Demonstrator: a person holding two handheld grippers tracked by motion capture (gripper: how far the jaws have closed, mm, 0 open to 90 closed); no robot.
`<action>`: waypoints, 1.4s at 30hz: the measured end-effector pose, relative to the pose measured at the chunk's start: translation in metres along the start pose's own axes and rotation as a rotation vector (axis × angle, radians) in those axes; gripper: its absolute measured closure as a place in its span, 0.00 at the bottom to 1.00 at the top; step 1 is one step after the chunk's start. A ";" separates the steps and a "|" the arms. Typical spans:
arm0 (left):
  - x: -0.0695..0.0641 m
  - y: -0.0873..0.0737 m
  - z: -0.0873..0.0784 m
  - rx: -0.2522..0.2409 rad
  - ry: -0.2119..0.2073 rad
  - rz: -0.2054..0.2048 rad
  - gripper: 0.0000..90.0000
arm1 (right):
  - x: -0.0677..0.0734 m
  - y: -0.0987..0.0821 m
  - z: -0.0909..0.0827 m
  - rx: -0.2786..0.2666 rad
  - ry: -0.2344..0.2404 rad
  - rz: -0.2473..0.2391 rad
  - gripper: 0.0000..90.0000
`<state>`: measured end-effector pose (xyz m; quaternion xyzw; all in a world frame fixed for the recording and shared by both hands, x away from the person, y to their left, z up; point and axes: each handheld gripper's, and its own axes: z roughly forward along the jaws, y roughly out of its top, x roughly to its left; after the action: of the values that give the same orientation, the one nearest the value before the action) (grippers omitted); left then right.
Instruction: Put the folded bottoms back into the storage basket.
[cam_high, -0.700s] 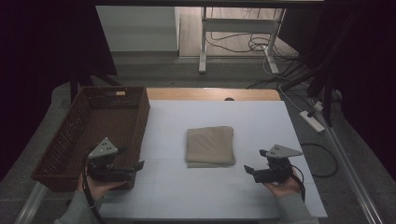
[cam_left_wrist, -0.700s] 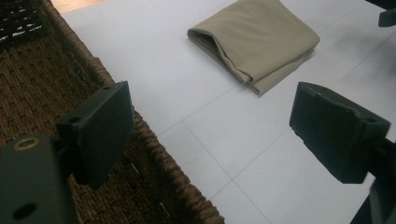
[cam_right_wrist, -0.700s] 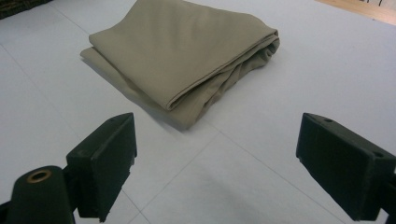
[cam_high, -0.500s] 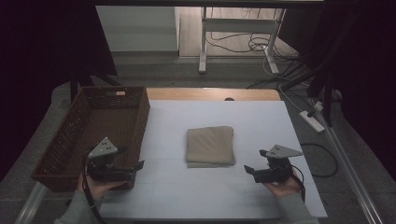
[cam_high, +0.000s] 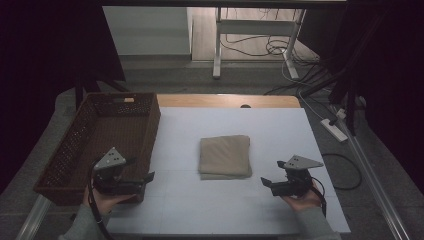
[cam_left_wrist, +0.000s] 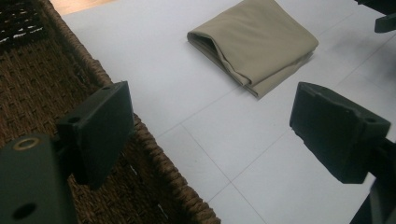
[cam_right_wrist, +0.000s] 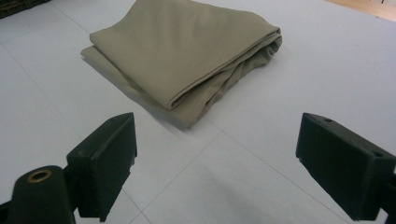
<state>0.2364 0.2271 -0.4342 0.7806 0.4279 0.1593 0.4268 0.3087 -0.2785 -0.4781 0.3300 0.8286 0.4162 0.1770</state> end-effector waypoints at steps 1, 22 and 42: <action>0.000 0.000 0.000 -0.001 0.000 0.000 0.15 | 0.000 0.000 0.000 0.000 0.000 0.001 0.14; -0.014 0.020 0.011 0.011 0.010 0.013 0.15 | 0.002 0.000 0.003 -0.001 0.022 -0.003 0.15; -0.028 0.046 0.037 0.029 -0.037 0.054 0.15 | 0.003 0.000 0.005 0.006 0.013 -0.002 0.15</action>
<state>0.2673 0.1726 -0.4156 0.8009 0.4011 0.1499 0.4187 0.3095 -0.2740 -0.4814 0.3271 0.8313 0.4157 0.1709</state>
